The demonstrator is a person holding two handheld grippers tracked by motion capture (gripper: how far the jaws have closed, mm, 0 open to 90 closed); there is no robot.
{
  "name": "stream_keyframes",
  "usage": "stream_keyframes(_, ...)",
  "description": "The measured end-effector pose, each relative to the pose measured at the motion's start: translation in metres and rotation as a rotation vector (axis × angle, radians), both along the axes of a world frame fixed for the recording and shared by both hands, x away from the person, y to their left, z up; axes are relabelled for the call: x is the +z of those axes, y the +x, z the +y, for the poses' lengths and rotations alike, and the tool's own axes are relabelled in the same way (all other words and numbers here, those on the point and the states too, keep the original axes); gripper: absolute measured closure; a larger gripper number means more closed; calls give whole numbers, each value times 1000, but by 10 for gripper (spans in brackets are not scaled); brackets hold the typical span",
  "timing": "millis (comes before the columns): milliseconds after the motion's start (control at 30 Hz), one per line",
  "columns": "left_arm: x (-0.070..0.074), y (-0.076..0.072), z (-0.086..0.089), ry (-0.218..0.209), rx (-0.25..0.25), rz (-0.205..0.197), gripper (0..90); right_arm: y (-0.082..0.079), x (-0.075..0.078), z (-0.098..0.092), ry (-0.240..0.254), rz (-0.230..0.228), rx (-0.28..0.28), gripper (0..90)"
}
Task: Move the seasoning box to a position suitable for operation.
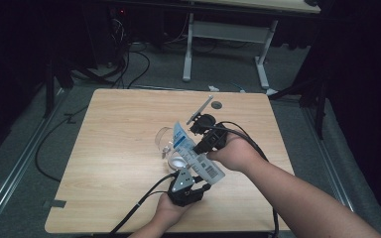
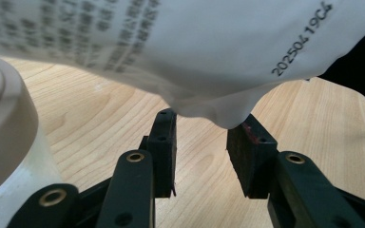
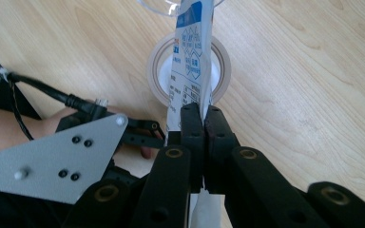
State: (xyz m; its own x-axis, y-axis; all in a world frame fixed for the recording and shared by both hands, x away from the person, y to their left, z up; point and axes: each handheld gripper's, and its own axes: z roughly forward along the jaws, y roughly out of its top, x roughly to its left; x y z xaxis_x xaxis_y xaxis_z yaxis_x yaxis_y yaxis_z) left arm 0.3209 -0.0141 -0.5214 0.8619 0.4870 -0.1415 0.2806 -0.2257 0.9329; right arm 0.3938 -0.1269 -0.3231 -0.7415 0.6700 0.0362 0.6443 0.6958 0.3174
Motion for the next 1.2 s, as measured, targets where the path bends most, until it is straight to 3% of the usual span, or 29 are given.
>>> stream_keyframes(333,-2,0,7,17,-21,20,537,3,-2,0,19,1,-16,889)
stream_keyframes(600,-2,-9,25,32,-16,-16,506,3,0,-2,19,1,-11,888)
stream_keyframes(767,0,-9,50,22,29,-6,503,3,1,-5,20,3,-16,888)
stream_keyframes(967,5,-8,81,44,59,-17,488,3,0,-8,10,4,-18,888)
stream_keyframes(1200,5,-4,133,48,163,-25,474,3,-3,-13,8,6,-29,888)
